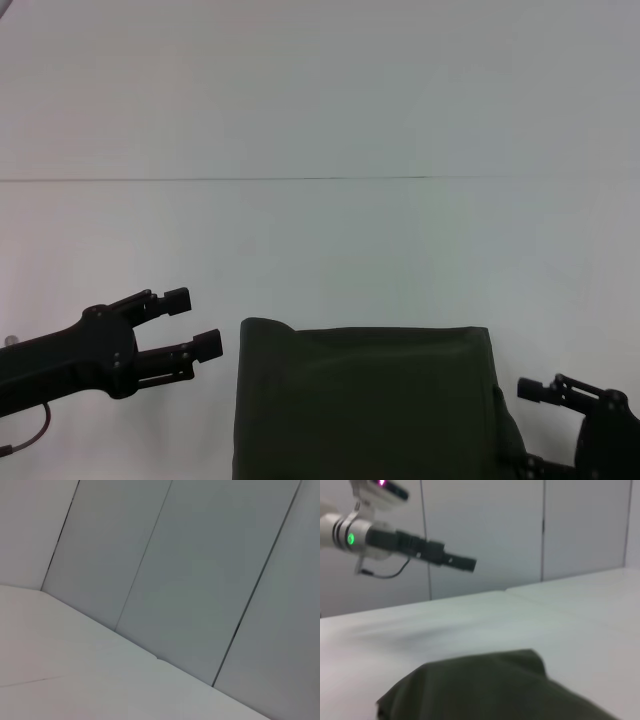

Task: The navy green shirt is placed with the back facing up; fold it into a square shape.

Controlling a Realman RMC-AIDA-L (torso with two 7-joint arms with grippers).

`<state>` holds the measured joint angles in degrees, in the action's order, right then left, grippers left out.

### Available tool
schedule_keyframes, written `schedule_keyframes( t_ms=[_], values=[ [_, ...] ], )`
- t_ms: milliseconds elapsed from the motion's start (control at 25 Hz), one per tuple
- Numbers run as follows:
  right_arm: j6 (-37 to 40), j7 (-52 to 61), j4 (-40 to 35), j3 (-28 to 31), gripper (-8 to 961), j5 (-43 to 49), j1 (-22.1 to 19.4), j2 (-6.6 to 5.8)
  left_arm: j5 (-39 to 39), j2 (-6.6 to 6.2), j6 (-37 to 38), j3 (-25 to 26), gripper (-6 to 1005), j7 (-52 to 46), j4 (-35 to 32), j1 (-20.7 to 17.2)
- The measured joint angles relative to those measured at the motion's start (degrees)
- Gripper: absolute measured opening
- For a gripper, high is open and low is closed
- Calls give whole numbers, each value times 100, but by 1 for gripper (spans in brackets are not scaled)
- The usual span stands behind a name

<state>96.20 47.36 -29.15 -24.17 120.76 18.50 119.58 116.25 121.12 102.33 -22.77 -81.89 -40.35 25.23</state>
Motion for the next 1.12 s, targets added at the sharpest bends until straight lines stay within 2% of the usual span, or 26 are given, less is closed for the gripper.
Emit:
schedule_keyframes(
  t_ms=[120, 480, 1120],
  values=[
    [-257, -34, 227, 39, 807, -142, 194, 23, -13, 5, 0, -12, 933, 1, -3, 0],
    [-1711, -67, 1157, -17, 807, -360, 956, 48, 5, 24, 34, -25, 932, 4, -9, -24],
    [-2153, -22, 1284, -272, 806, -325, 948, 39, 41, 16, 22, -61, 932, -10, 15, -2]
  ],
)
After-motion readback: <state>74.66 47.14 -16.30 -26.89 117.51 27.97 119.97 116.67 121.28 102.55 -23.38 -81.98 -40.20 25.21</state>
